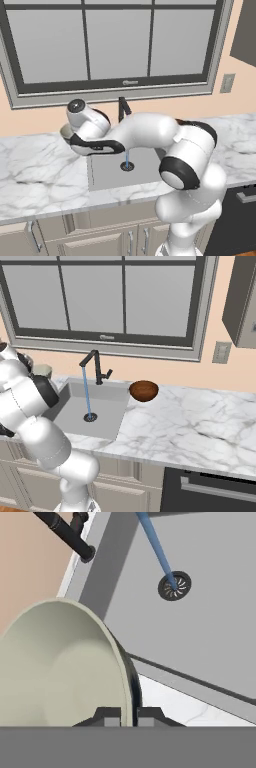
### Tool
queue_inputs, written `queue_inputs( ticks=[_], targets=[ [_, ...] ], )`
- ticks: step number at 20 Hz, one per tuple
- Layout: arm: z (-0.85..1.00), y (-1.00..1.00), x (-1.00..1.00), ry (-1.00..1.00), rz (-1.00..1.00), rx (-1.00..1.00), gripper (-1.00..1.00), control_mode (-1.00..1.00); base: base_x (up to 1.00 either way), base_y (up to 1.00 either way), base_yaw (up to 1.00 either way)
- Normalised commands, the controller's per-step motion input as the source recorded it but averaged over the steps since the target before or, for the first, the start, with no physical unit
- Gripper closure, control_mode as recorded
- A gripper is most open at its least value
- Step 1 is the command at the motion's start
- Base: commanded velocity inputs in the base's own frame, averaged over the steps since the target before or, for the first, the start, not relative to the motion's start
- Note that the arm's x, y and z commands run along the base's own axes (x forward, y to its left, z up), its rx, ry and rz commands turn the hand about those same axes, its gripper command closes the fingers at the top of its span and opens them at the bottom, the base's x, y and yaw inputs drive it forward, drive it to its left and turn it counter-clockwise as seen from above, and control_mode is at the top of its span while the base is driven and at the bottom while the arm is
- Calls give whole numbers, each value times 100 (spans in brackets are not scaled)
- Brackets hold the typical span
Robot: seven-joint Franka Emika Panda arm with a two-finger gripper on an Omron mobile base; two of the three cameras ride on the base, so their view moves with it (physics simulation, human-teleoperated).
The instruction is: Rinse each bowl for a few seconds and place them down in the sink or on the counter.
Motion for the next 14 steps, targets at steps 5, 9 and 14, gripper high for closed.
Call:
queue_inputs(
  ticks=[5,9,14],
  targets=[
    [-31,33,-10,1,0,-7,100,-100,0,0,0],
    [-31,35,-8,2,0,-4,100,-100,0,0,0],
    [-27,37,-4,4,0,0,100,-100,0,0,0]
  ],
)
